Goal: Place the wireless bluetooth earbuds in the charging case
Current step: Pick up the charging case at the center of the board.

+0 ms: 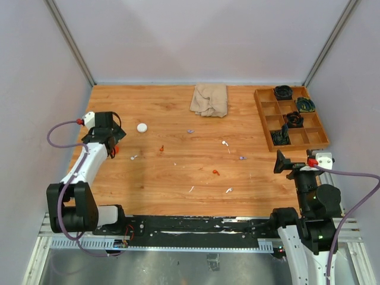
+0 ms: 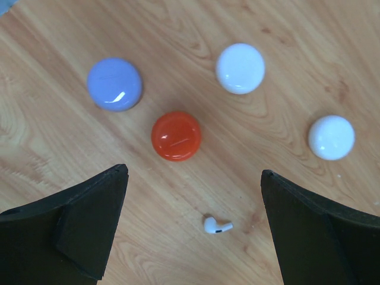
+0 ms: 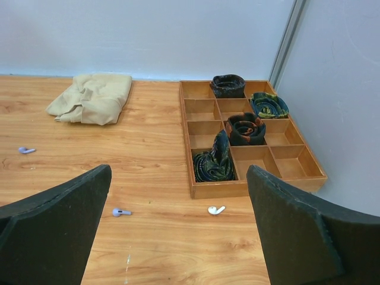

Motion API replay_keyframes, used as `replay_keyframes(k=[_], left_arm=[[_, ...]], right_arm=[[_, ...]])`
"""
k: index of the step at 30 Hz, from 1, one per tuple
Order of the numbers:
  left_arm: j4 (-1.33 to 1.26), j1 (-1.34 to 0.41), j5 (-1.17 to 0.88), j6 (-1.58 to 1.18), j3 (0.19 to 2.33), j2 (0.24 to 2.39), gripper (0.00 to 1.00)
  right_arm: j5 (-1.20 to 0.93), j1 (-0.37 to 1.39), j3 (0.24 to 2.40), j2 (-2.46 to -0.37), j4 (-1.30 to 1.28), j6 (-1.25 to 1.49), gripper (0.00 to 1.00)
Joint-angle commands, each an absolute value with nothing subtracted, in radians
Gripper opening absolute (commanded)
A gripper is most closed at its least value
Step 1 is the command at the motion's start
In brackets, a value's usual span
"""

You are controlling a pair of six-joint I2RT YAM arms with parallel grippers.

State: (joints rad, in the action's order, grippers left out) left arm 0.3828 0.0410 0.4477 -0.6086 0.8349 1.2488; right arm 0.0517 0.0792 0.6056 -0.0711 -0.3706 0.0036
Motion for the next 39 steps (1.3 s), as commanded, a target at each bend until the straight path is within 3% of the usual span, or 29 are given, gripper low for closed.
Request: replay_keyframes(k=[1, 15, 30, 39], left_arm=[[0.402, 0.100, 0.441, -0.690, 0.848, 1.330, 0.99], [0.360, 0.157, 0.380, -0.712, 0.919, 1.594, 0.93], [0.351, 0.165, 0.361, -0.689, 0.971, 1.722, 0.72], [0.352, 0.163, 0.289, -0.676, 0.949, 1.669, 0.52]], right_arm=[[0.046, 0.104, 0.595, -0.050, -0.337, 0.019, 0.99], [0.051, 0.107, 0.591, -0.037, -0.329, 0.018, 0.99], [0.048, 0.106, 0.589, -0.039, -0.324, 0.015, 0.98], [0.015, 0.106, 0.588, -0.051, -0.315, 0.026, 0.98]])
